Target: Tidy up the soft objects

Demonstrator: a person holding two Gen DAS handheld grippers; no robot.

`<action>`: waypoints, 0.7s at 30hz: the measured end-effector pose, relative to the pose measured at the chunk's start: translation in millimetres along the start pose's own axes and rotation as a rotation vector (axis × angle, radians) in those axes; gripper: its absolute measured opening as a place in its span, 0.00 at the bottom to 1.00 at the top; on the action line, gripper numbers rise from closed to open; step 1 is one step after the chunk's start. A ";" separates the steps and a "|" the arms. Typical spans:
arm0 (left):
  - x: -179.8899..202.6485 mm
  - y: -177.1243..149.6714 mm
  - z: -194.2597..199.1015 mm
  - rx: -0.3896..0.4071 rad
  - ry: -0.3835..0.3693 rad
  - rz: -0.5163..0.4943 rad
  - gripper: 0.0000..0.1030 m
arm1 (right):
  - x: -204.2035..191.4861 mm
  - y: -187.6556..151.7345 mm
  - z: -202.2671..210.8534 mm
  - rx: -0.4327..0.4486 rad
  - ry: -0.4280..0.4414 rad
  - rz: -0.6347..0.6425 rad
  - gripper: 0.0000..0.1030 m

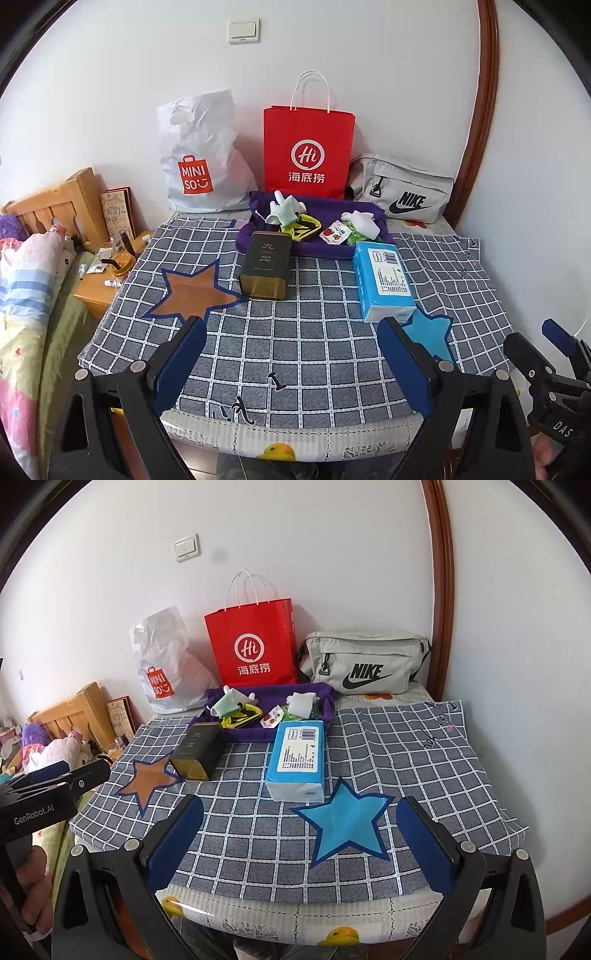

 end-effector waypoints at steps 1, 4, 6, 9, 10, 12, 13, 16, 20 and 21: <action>-0.3 0.0 0.5 -0.001 0.001 0.000 0.91 | 0.1 0.0 0.1 0.001 0.001 0.000 1.00; -0.3 0.0 -0.1 0.001 0.000 -0.001 0.91 | 0.0 -0.1 0.1 0.002 0.002 -0.001 1.00; -0.4 0.0 -0.3 0.000 0.001 0.000 0.91 | -0.8 -0.2 0.4 0.002 0.002 -0.001 1.00; 0.0 0.1 1.0 -0.001 0.002 0.000 0.91 | -0.6 -0.1 0.4 0.003 0.004 -0.001 1.00; -0.2 0.1 0.9 -0.001 0.001 -0.001 0.91 | -0.8 0.2 0.7 0.003 0.005 -0.001 1.00; -0.5 -0.3 1.7 -0.001 0.002 -0.001 0.91 | -1.2 0.3 1.0 0.004 0.005 0.000 1.00; -1.0 -0.3 2.7 0.000 0.002 -0.001 0.91 | -1.5 0.5 1.4 0.004 0.004 0.001 1.00; -1.1 -0.2 2.4 -0.001 0.001 -0.002 0.91 | -2.0 0.6 1.8 0.005 0.005 0.000 1.00; -0.9 -0.2 2.1 -0.002 0.002 -0.002 0.91 | -2.6 0.6 2.0 0.007 0.002 0.001 1.00; -0.6 -0.1 1.4 -0.001 0.003 -0.001 0.91 | -3.5 1.2 2.4 0.007 0.002 0.001 1.00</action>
Point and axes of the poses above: each gripper's, at about its wrist camera, not at the fingertips, and z roughly against the way its jaws point, x to its right, y to its top, the point moved 2 cm from there along -z, roughly the way its jaws point, and after that the axes turned 5 degrees about x, right-handed, at the moved point
